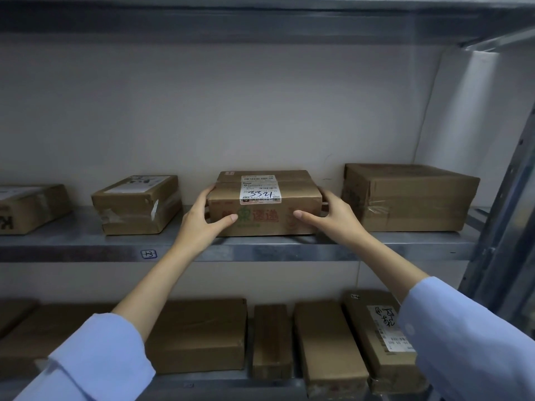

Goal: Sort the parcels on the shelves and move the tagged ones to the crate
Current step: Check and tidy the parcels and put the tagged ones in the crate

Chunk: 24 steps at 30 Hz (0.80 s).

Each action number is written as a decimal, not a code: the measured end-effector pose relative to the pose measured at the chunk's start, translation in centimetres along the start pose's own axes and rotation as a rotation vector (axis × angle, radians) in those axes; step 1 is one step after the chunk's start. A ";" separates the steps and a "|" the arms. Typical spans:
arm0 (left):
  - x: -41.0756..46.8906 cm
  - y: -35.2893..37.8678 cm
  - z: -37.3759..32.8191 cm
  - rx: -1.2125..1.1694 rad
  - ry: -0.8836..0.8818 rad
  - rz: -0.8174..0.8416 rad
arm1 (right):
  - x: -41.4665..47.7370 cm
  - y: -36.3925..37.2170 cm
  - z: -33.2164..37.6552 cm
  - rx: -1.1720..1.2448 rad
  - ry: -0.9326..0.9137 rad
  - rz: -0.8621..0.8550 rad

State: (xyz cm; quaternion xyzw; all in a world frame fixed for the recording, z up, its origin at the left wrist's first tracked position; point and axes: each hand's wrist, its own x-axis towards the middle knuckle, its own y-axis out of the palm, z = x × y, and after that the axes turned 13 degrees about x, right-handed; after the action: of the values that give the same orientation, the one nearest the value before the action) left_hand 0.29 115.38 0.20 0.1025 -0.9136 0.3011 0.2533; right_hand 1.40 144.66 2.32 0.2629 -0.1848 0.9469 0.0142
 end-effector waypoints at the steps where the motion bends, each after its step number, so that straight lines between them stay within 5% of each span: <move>1: 0.1 -0.1 0.2 0.005 -0.006 0.007 | 0.1 0.2 -0.1 -0.002 0.008 0.006; 14: 1.0 -1.2 0.2 0.052 -0.079 0.074 | 0.6 0.9 -0.2 -0.027 0.136 0.034; 24: 0.0 -3.3 -3.2 0.742 0.161 -0.059 | 0.5 0.7 3.4 -0.347 0.104 -0.045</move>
State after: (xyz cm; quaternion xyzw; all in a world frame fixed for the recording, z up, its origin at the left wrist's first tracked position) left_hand 2.74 114.71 4.06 0.1894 -0.7164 0.6110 0.2786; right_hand 2.53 142.75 5.00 0.2110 -0.3387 0.9125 0.0899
